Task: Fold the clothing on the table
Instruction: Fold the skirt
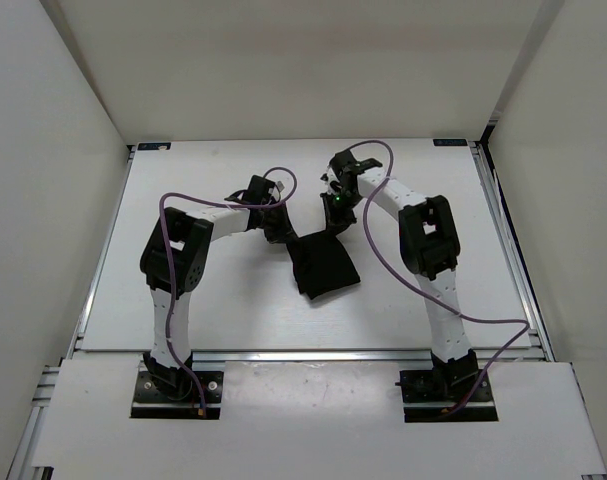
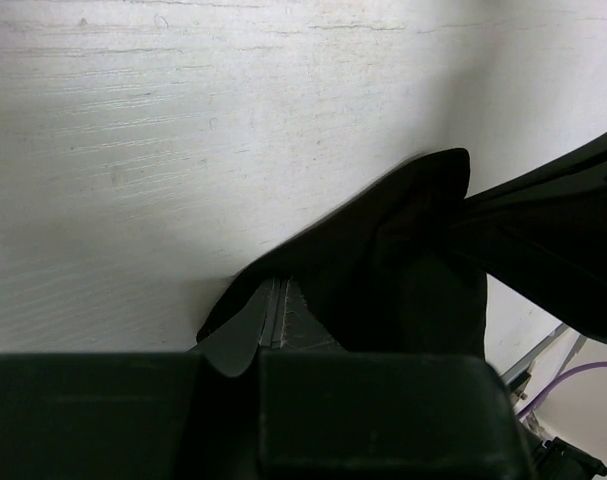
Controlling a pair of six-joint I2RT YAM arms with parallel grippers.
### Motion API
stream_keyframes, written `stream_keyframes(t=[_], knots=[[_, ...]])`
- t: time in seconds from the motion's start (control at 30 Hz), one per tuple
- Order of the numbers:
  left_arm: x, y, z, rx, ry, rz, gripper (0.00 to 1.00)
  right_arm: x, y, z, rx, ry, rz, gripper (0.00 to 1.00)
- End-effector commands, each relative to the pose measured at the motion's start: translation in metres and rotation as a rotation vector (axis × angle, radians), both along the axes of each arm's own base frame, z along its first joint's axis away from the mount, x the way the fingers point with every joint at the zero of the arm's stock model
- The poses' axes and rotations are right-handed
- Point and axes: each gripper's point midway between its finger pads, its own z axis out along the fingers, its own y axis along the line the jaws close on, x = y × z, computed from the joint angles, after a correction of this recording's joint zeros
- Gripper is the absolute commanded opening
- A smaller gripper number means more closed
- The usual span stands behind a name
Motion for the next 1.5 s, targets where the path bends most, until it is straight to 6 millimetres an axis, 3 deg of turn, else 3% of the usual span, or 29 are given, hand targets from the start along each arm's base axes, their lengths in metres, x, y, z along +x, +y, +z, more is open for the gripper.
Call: stream_keyframes(t=[0.0, 0.2, 0.4, 0.53, 0.57, 0.67, 0.73, 0.9, 1.03, 1.13, 1.23, 1.47], knots=[[-0.01, 0.027, -0.018, 0.117, 0.046, 0.035, 0.0, 0.002, -0.007, -0.002, -0.059, -0.011, 0.013, 0.0], [-0.007, 0.03, -0.017, 0.117, 0.042, 0.043, 0.0, 0.019, -0.036, 0.018, -0.087, -0.068, -0.043, 0.0], [-0.009, 0.033, -0.019, 0.12, 0.05, 0.054, 0.0, 0.015, -0.068, 0.021, -0.047, -0.031, -0.119, 0.01], [-0.009, 0.036, -0.02, 0.12, 0.05, 0.063, 0.0, 0.011, -0.077, 0.022, 0.001, -0.02, -0.152, 0.0], [-0.007, 0.038, -0.02, 0.119, 0.05, 0.071, 0.0, 0.011, -0.072, 0.023, 0.034, -0.016, -0.148, 0.02], [-0.009, 0.033, -0.021, 0.118, 0.051, 0.053, 0.0, 0.008, -0.052, 0.028, 0.111, 0.001, -0.112, 0.25], [-0.011, 0.029, -0.02, 0.114, 0.06, 0.049, 0.0, 0.011, -0.044, 0.035, 0.117, -0.019, -0.096, 0.3], [-0.008, 0.026, -0.021, 0.115, 0.054, 0.053, 0.0, 0.021, -0.02, 0.085, 0.128, -0.189, -0.042, 0.31], [-0.009, 0.021, -0.021, 0.099, 0.061, 0.05, 0.0, 0.011, 0.011, 0.105, 0.207, -0.179, 0.014, 0.16], [-0.009, 0.019, -0.02, 0.102, 0.055, 0.047, 0.0, -0.001, 0.032, 0.092, 0.237, -0.136, 0.062, 0.11], [-0.007, 0.019, -0.016, 0.089, 0.051, 0.052, 0.0, -0.015, 0.05, 0.061, 0.24, -0.044, 0.096, 0.09], [0.019, 0.024, 0.022, 0.018, -0.024, 0.091, 0.0, -0.042, 0.086, 0.036, 0.337, 0.07, 0.173, 0.07]])
